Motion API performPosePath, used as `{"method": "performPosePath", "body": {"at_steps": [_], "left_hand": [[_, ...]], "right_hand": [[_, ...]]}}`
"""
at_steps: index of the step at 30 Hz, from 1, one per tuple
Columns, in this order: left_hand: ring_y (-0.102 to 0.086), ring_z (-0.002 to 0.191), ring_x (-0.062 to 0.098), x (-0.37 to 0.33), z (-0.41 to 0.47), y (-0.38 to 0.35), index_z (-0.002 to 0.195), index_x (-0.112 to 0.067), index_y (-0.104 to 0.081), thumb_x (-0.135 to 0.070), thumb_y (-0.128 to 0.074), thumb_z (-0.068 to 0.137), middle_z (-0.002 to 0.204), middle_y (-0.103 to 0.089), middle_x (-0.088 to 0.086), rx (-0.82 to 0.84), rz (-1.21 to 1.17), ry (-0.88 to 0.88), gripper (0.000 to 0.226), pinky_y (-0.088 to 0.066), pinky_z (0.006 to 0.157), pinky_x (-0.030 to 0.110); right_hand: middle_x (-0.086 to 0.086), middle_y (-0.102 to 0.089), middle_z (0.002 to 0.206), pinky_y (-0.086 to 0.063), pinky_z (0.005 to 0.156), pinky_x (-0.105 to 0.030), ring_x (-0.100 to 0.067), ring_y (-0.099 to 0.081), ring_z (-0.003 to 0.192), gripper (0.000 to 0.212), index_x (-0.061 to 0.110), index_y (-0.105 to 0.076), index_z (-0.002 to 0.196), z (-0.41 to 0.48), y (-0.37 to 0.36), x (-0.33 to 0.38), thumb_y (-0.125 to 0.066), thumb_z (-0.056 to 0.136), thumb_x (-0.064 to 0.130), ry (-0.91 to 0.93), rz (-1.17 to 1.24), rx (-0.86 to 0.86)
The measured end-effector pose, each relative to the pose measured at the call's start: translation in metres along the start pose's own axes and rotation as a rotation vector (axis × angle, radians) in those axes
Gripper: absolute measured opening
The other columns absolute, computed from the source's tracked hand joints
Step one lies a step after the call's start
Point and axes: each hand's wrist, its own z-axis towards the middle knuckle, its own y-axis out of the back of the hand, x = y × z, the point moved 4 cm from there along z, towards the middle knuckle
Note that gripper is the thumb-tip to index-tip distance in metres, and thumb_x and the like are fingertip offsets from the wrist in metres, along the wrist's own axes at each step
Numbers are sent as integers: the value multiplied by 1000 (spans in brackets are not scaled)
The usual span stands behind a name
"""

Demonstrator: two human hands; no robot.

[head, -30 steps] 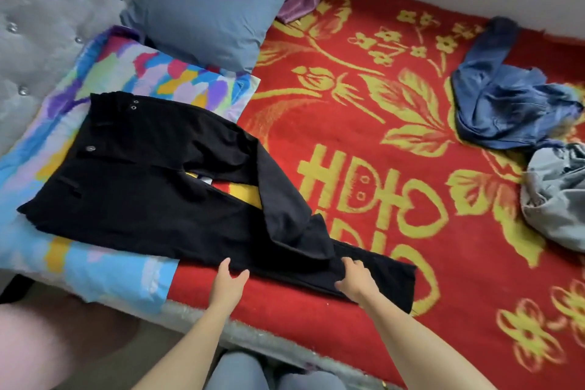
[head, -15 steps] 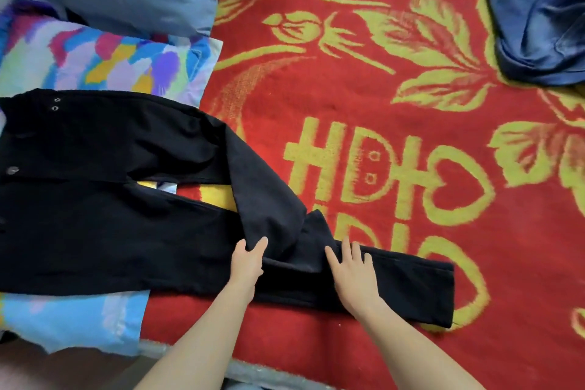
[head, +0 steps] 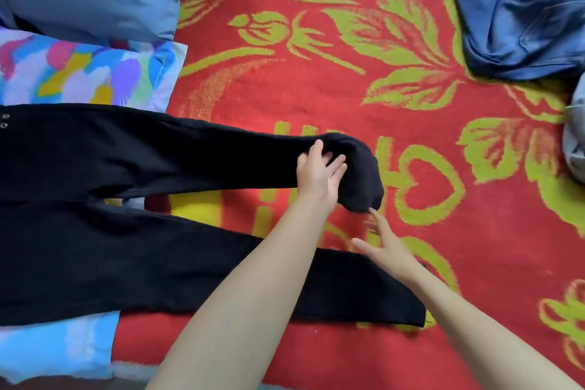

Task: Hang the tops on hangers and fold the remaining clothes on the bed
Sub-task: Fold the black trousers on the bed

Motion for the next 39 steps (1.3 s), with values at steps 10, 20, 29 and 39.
{"method": "performPosePath", "body": {"at_steps": [10, 20, 29, 39], "left_hand": [[-24, 140, 20, -5, 16, 150, 149, -16, -19, -23, -52, 95, 154, -23, 5, -184, 1217, -106, 63, -23, 109, 31], [-24, 135, 33, -59, 62, 202, 149, -23, -18, -23, -56, 91, 154, -17, 13, -383, 1826, -269, 70, -28, 106, 44], [-9, 142, 29, -70, 79, 191, 149, -33, -3, -37, -49, 92, 157, -3, 8, -328, 2463, -433, 73, -27, 106, 40], [-17, 140, 28, -93, 72, 208, 150, -26, -16, -33, -46, 94, 156, -13, 8, -265, 2411, -489, 63, -27, 105, 40]], "right_hand": [[-9, -41, 139, -33, 109, -44, -24, -44, 119, 71, 7, -26, 143, 71, 8, -8, -58, 89, 39, -417, 738, -544], [-9, -58, 81, -32, 31, -12, -4, -47, 29, 22, 11, -46, 73, 109, 59, -23, -61, 85, 1, -567, 1116, -690], [-8, -55, 90, -40, 58, -24, -14, -50, 65, 24, 8, -54, 106, 72, 123, -70, -65, 84, 9, -397, 596, -874], [-21, -24, 149, -27, 103, -47, -35, -20, 136, 53, 9, -37, 140, 66, 51, -4, -54, 90, 18, -225, -476, -531]]}}
